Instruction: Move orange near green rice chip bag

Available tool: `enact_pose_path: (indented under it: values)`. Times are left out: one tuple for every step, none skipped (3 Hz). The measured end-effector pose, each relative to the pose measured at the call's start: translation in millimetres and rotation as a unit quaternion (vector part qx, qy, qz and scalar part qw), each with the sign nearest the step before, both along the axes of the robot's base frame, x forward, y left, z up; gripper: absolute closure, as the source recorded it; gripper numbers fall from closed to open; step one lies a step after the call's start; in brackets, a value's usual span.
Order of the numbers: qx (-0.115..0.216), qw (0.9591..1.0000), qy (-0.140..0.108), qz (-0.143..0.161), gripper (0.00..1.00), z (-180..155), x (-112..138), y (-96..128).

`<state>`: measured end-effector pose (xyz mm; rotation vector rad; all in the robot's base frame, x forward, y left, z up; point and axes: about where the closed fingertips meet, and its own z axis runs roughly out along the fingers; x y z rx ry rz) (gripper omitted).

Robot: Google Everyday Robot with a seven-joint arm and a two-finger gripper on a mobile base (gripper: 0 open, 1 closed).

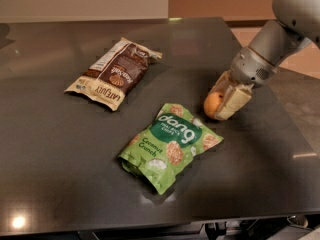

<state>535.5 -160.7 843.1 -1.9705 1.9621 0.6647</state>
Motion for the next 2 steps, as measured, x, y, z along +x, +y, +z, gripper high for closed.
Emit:
enact_pose_path:
  values:
    - [0.003,0.9999,-0.009,-0.006,0.35,-1.6,7.1,3.2]
    - [0.006,0.9998,-0.016,-0.01,0.12,-3.1,12.2,5.9]
